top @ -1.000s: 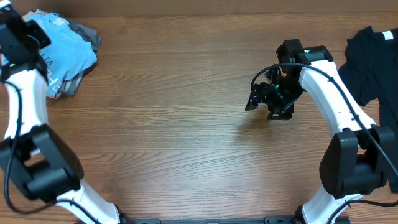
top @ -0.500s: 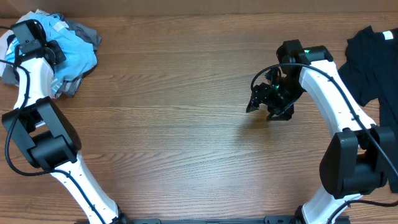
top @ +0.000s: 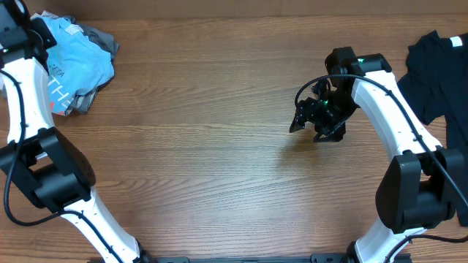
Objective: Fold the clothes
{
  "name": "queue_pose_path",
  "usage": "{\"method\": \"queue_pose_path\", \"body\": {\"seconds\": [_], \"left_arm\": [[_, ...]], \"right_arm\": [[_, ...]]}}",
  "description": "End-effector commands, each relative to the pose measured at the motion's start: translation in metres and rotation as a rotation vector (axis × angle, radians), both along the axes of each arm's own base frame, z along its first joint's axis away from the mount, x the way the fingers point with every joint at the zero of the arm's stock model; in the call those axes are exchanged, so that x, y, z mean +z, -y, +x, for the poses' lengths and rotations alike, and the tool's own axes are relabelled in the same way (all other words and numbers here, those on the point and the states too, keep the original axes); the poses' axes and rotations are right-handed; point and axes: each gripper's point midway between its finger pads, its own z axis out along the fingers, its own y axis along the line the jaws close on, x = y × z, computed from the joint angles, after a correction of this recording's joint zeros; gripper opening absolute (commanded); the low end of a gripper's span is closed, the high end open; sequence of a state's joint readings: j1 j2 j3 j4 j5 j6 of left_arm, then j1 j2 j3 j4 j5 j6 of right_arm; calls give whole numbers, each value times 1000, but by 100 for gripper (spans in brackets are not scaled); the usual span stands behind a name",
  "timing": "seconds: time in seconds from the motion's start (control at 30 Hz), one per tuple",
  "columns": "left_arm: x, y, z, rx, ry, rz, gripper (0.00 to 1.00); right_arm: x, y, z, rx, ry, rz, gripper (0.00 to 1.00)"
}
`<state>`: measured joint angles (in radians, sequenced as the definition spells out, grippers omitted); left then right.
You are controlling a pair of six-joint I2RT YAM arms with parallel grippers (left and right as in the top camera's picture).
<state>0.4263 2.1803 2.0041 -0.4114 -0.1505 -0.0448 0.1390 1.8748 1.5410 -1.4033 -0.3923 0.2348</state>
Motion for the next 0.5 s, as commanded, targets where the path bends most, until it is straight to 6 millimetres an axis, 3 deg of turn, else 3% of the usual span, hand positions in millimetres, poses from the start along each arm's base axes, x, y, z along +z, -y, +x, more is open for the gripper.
{"method": "queue_pose_path", "body": {"seconds": [0.0,0.27,0.3,0.33,0.37,0.43,0.47], "left_arm": [[-9,-7,2,-8,-26,25,4],[-99,-13,5,-34,-187,-2,10],[-103,-13,4,-36,-196,-9,12],[-110,-12,3,-30,-202,-23,23],[-112,-11,2,-23,-205,-35,25],[-108,-10,0,-4,-196,-56,32],[-103,-9,-1,3,-189,-65,41]], "right_arm": [[16,-3,6,13,62,10,73],[16,-3,5,10,59,10,70],[16,-3,5,10,57,10,71],[16,-3,3,10,50,9,77],[16,-3,3,10,48,8,84],[16,-3,2,10,45,8,91],[16,-3,2,6,44,7,93]]}}
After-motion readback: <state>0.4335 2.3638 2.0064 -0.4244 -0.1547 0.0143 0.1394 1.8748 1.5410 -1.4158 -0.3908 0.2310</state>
